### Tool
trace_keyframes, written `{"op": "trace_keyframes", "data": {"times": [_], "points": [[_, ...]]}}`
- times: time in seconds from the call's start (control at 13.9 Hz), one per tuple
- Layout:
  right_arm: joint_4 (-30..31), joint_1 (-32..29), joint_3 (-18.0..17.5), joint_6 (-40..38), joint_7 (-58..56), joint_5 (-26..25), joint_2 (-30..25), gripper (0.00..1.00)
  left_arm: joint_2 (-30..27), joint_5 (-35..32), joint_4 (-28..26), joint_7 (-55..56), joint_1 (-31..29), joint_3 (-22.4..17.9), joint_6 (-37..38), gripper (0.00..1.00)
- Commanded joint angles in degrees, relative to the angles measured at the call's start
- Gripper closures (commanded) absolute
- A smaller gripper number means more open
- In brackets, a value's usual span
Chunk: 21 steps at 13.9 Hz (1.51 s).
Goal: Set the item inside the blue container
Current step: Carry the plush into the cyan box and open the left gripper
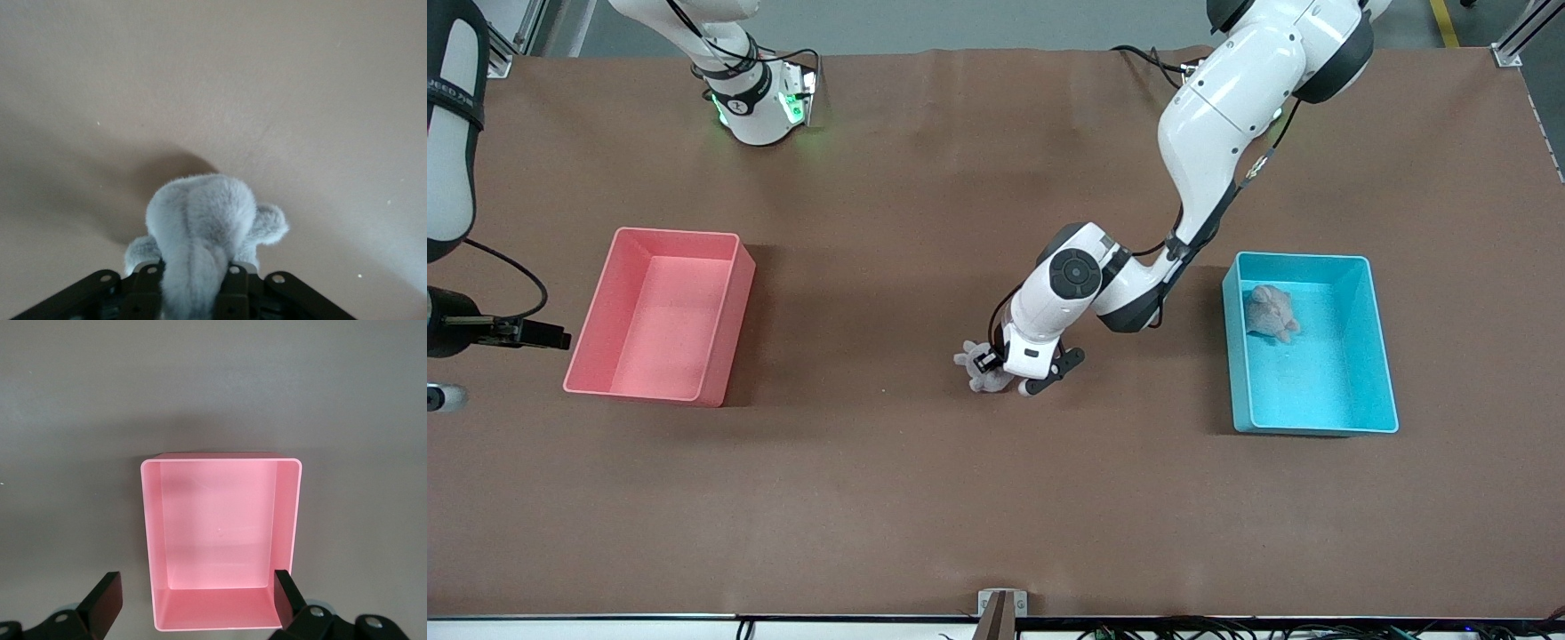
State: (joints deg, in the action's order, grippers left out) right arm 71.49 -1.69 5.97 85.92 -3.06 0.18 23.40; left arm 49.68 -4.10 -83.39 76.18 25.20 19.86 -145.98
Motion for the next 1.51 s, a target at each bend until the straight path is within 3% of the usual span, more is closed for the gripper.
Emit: {"op": "trace_keyframes", "data": {"times": [0.0, 0.14, 0.43, 0.57, 0.79, 0.86, 0.93, 1.0, 1.08, 1.29, 1.43], "points": [[0.4, -0.7, -1.0, -1.2, 0.0, 0.2, -1.3, 0.00, -10.4, -1.1, -1.7, -1.0, -2.4, -0.9, 12.8, 1.00], [0.9, -0.5, -1.0, -3.9, 0.4, 0.3, -2.0, 0.00, -19.9, -1.3, -6.6, -6.4, -6.8, -0.3, 19.0, 1.00], [5.3, 1.7, -1.0, -2.4, 0.3, -1.1, -4.6, 0.00, -34.6, -1.2, -19.2, -32.3, -19.4, -0.2, 28.3, 1.00], [7.5, 2.1, -1.0, -1.2, 0.3, -1.7, -7.2, 0.00, -37.4, -1.3, -24.3, -45.6, -27.2, -0.3, 29.1, 1.00], [10.6, 1.1, -0.9, 0.2, 0.4, -1.0, -9.7, 0.00, -36.2, -1.3, -26.5, -64.6, -38.8, -0.3, 28.7, 0.98], [10.8, 1.0, -0.9, 0.2, 0.4, -0.8, -9.9, 0.00, -35.0, -1.3, -26.4, -69.3, -41.8, -0.2, 28.6, 0.90], [10.8, 0.6, -0.9, 0.1, 0.4, -0.8, -9.9, 0.00, -34.3, -1.3, -26.4, -70.9, -42.7, -0.2, 28.5, 0.72], [10.7, 0.4, -0.9, -0.5, -0.2, -0.8, -9.9, 0.00, -34.0, -1.2, -26.4, -70.6, -42.7, -0.3, 28.5, 0.30], [10.6, 0.5, -0.9, -0.9, -0.3, -0.8, -9.8, 0.00, -33.9, -1.2, -26.1, -70.1, -42.8, -0.3, 28.5, 0.00], [10.6, 0.4, -1.0, -0.8, -0.2, -0.5, -9.8, 0.00, -35.6, -1.2, -24.6, -70.1, -42.9, -0.4, 29.7, 0.00], [10.8, -0.8, -1.0, 0.1, -0.5, 2.0, -10.7, 0.00, -38.2, -1.2, -20.1, -69.9, -42.8, -0.2, 35.7, 0.00]]}}
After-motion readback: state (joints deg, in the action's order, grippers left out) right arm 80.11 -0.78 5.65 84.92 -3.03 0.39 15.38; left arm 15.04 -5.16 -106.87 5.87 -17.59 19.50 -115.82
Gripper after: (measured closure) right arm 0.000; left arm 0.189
